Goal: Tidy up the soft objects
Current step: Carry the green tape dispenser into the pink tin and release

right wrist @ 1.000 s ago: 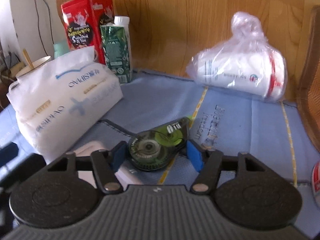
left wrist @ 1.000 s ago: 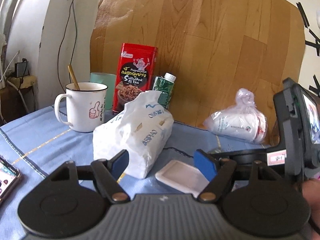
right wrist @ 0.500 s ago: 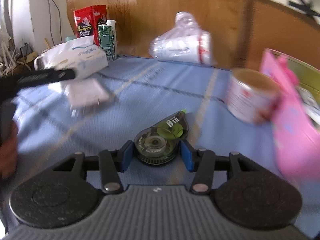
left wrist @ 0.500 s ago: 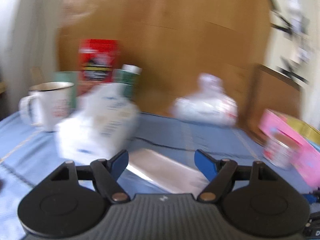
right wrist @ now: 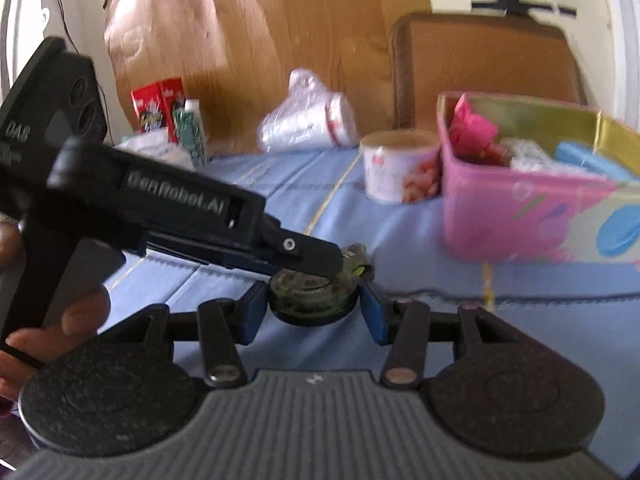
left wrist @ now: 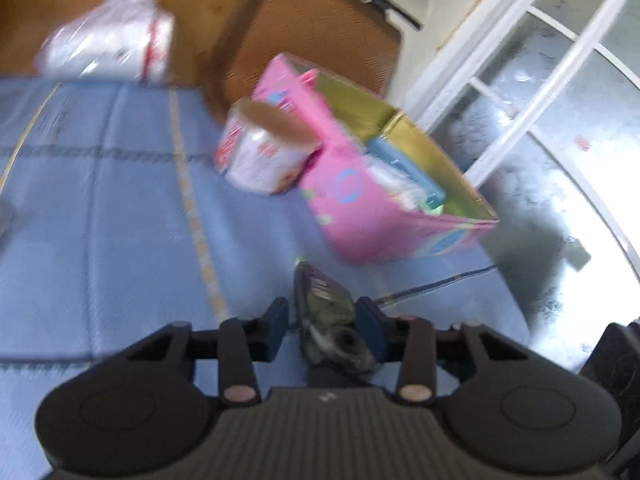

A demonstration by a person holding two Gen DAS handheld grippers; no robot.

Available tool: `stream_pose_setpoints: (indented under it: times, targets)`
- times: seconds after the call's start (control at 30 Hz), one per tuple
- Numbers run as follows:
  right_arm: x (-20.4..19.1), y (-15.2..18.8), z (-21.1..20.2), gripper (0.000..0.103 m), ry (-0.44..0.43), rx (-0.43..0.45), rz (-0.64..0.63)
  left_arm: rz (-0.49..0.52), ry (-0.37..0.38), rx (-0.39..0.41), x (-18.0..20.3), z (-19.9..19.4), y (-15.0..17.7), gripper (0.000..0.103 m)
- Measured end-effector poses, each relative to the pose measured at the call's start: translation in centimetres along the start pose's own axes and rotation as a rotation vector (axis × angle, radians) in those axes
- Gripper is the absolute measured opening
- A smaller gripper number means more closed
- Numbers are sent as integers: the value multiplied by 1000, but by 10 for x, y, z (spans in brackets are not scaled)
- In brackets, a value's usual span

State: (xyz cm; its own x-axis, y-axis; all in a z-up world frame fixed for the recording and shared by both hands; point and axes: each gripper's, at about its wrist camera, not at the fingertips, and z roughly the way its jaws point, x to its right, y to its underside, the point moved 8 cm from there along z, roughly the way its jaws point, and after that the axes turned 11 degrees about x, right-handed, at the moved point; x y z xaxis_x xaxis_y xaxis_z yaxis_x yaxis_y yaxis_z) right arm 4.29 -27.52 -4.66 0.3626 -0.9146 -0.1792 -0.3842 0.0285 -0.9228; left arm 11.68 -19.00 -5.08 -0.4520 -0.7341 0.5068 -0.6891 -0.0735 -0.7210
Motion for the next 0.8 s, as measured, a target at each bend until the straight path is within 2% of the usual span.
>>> stream_pose_setpoints:
  times: [0.23,0.4,0.47,0.53,0.6,0.67,0.8]
  targets:
    - [38,-46,-18,54,68,177,-28,180,8,64,66,25,-45,36]
    - [80,-70,-14,54,146,241,-41,256,-6,89,99,69,-68,41]
    - [100,-73,1,54,196,242,-38,267,-40,87,97,89,-72,41]
    - [122,-70,19,55,308,221,-60,265,-109,83,91,102,-72,41]
    - [139,-64,25,55,402,199,-48,241,-123,92,85,101,-70,41]
    - [143,-61,14,55,370,236,26,236,-115,117,80,90,-67,41]
    - [140,-58,-7,55,384,285,60,242,-122,154,70,65,-57,42]
